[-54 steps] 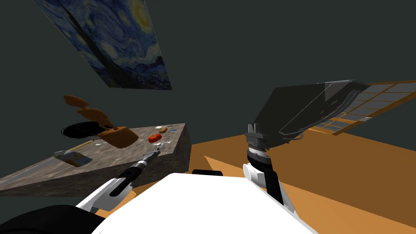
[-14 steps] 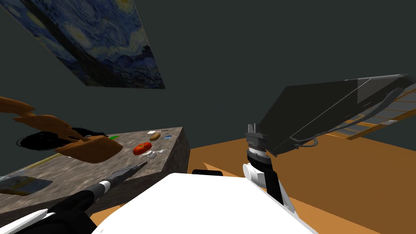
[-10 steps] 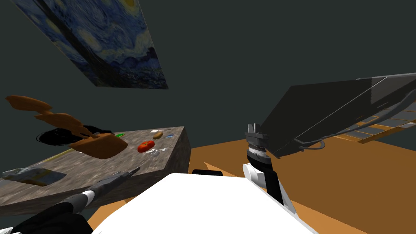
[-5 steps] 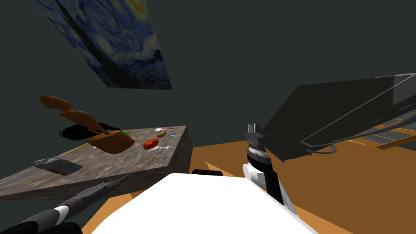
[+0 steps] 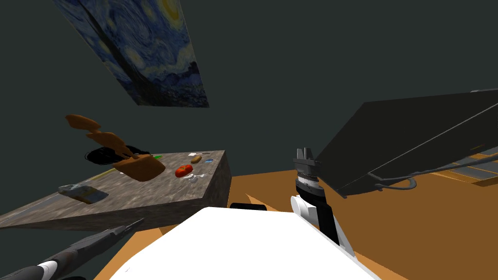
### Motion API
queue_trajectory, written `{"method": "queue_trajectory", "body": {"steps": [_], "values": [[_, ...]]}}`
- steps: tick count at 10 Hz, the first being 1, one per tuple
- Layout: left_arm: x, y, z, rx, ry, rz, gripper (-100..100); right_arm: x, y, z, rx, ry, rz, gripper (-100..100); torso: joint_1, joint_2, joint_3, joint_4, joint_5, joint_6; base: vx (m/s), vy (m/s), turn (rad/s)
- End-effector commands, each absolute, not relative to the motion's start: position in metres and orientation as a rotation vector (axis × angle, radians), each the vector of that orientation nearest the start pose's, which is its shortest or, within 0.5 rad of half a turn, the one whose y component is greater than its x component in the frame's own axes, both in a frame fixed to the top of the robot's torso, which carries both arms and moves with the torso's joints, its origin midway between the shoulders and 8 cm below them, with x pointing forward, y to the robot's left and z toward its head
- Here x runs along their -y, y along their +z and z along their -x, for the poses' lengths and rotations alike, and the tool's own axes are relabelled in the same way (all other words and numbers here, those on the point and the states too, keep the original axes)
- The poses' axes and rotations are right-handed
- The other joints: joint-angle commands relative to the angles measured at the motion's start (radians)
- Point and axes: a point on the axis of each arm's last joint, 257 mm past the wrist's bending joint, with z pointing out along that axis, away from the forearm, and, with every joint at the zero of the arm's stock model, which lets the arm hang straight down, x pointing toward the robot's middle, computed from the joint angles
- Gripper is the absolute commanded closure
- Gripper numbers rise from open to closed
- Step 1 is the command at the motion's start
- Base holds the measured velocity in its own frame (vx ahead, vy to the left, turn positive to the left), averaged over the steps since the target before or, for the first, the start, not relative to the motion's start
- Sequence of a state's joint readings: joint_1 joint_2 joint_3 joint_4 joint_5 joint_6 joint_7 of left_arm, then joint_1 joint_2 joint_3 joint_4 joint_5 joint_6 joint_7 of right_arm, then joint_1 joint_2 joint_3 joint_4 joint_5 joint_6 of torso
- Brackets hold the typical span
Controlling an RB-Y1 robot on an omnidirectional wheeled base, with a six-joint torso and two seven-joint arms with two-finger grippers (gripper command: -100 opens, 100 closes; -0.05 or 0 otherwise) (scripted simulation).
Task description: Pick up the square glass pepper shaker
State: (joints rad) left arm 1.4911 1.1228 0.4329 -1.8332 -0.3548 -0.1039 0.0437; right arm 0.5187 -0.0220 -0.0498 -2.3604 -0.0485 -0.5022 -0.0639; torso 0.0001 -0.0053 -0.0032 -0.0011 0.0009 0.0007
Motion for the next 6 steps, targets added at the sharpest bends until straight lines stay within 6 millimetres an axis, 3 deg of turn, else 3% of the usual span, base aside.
{"method": "queue_trajectory", "body": {"steps": [1,6], "values": [[-0.622,-0.278,-0.074,-2.467,0.286,0.363,-100,0.295,0.056,-0.322,-0.538,1.354,-0.63,0,0.0,0.0,0.0,0.0,0.0,0.0,0.042,0.006,0.068],[-0.605,-0.276,-0.067,-2.544,0.252,0.351,-100,0.295,0.056,-0.322,-0.539,1.354,-0.63,0,0.0,-0.005,-0.003,-0.001,0.0,0.0,0.086,0.008,0.049]]}}
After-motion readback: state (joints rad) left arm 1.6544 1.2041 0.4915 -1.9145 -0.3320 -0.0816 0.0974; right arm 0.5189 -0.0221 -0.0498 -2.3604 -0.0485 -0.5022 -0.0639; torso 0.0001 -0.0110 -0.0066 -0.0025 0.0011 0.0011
